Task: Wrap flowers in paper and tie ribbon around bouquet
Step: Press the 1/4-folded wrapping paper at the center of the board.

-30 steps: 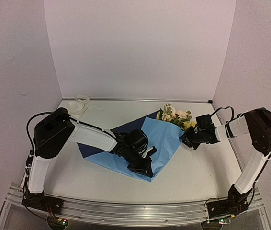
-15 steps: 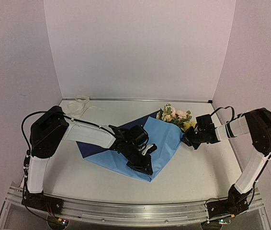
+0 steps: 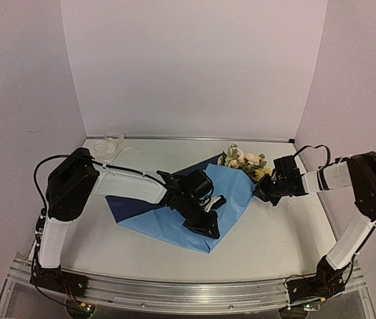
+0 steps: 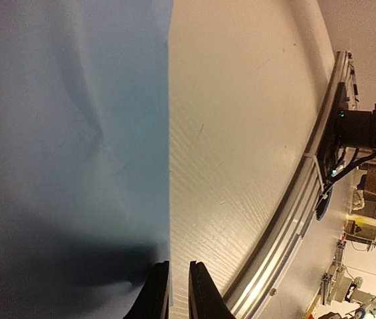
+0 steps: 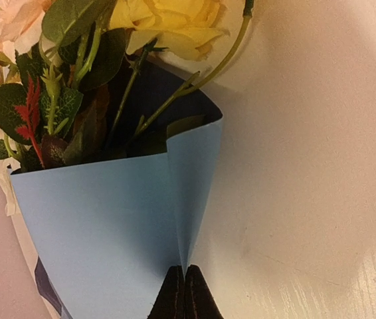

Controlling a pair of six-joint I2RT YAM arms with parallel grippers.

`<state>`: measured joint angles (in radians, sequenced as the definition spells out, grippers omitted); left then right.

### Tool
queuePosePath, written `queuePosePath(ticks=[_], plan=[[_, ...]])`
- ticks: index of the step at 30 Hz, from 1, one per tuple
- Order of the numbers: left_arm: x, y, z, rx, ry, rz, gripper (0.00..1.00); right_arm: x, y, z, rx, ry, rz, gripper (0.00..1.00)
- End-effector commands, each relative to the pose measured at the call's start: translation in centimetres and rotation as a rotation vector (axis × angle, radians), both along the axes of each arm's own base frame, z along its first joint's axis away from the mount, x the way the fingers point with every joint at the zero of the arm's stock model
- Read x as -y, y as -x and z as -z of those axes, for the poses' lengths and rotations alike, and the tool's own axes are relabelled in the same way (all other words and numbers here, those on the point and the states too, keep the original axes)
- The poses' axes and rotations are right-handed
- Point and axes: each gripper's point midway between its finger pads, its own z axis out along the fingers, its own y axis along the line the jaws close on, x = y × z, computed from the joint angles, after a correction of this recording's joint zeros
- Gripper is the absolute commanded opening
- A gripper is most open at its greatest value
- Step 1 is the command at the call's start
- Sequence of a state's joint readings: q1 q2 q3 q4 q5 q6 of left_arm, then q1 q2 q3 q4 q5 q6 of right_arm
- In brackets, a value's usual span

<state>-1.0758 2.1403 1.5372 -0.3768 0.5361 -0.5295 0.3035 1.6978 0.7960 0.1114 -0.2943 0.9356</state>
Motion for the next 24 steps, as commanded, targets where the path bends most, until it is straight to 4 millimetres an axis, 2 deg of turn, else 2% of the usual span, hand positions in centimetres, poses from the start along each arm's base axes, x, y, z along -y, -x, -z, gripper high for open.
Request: queuePosePath(ticks=[1,5,9,15,24], plan=[[-0.7,1.3,3.0,-0.013,-0.085,0.028,0.12,0.1,-1.1,-2.1,0.048,0.028,-0.01,0.0],[-0.8,2.5,4.4,-0.026,-0.117,0.045,0.1,0.2,-1.2,-2.1,0.048,0.033,-0.009,0.0],[-1.4,3.0,6.0,-0.028,-0.172,0.035,0.1,0.2,-1.3,-2.1,0.042,0.045,-0.013,0.0],[-2.6,3.7,8.8,-0.019,-0.275,0.024,0.04,0.3,-1.9,-2.5,0.044,0.074,-0.022,0.0],[-3.3,5.0,10.4,0.021,-0.348,0.041,0.0,1.0,-2.6,-1.5,0.004,0.118,-0.028,0.0]])
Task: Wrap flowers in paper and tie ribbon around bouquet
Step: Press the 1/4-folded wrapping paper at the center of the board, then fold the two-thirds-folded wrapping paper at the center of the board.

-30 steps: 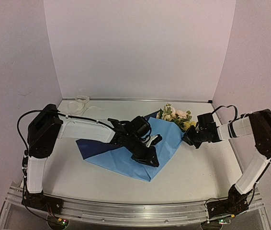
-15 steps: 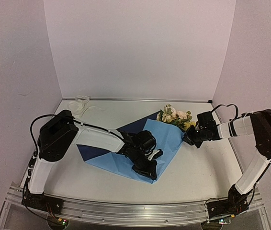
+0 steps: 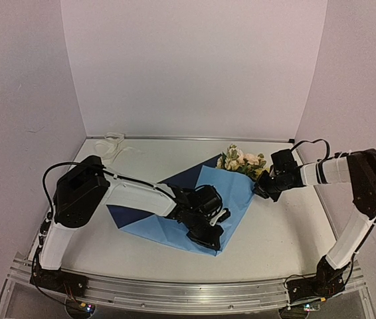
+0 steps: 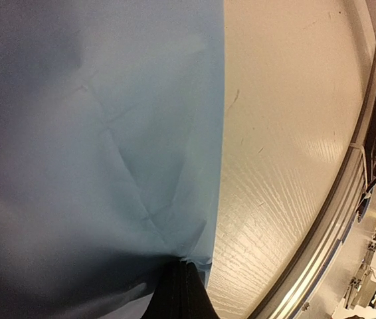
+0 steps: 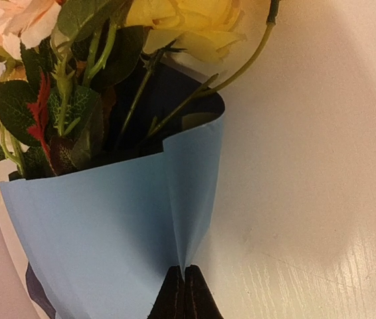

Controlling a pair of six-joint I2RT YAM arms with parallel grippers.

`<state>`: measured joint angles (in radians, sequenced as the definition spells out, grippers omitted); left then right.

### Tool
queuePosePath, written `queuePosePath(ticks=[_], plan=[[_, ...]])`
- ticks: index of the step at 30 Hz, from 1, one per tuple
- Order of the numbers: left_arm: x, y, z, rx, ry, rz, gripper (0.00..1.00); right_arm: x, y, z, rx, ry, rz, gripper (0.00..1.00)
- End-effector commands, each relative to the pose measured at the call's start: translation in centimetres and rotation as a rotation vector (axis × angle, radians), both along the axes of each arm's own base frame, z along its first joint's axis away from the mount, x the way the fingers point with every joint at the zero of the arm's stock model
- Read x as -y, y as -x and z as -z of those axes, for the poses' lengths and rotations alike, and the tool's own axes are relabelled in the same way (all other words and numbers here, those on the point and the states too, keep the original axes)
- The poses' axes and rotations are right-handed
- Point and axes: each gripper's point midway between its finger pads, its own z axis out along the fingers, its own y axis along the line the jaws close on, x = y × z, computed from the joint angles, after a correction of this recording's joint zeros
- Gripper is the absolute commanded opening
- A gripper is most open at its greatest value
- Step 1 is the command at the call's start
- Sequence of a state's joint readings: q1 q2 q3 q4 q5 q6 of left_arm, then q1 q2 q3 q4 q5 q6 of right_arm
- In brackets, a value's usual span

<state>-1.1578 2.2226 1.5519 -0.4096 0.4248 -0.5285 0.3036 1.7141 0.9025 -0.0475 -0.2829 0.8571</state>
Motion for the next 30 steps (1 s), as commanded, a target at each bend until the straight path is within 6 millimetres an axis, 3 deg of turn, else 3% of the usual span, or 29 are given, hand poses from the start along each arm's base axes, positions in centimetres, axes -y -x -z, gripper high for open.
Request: queuePosePath(ticks=[1,3,5,8,12,16,19,23,26,30], plan=[[-3.4,2.2,5.5,-0.014,-0.214,0.01,0.0,0.9,-2.0,-0.7,0.032,0.047,0.018,0.0],[-3.1,1.9,4.7,0.004,-0.197,0.01,0.0,0.9,-1.8,-0.8,0.019,0.047,0.013,0.07],[-2.5,1.6,3.3,0.026,-0.165,0.01,0.02,1.2,-1.0,-1.2,0.0,0.064,0.012,0.23],[-1.2,0.8,-0.3,0.063,-0.086,0.009,0.11,2.1,0.4,-2.3,-0.026,0.11,0.001,0.46],[0.2,-0.6,-5.5,0.1,0.036,-0.016,0.2,2.8,3.1,-4.6,-0.042,0.169,-0.018,0.59],[-0.4,-2.4,-10.1,0.112,0.136,-0.091,0.24,1.9,6.1,-5.9,-0.043,0.202,-0.054,0.56],[-1.9,-4.1,-11.6,0.062,0.214,-0.166,0.24,0.5,8.1,-6.5,-0.023,0.209,-0.082,0.48],[-2.9,-5.7,-13.3,-0.022,0.343,-0.164,0.21,-2.7,10.6,-6.5,0.011,0.131,-0.12,0.41],[-3.2,-6.5,-13.5,-0.039,0.402,-0.147,0.2,-6.7,11.9,-6.0,0.046,-0.003,-0.163,0.37],[-4.4,-7.4,-12.7,-0.122,0.439,-0.16,0.19,-11.2,13.8,-5.6,0.079,-0.041,-0.269,0.34]])
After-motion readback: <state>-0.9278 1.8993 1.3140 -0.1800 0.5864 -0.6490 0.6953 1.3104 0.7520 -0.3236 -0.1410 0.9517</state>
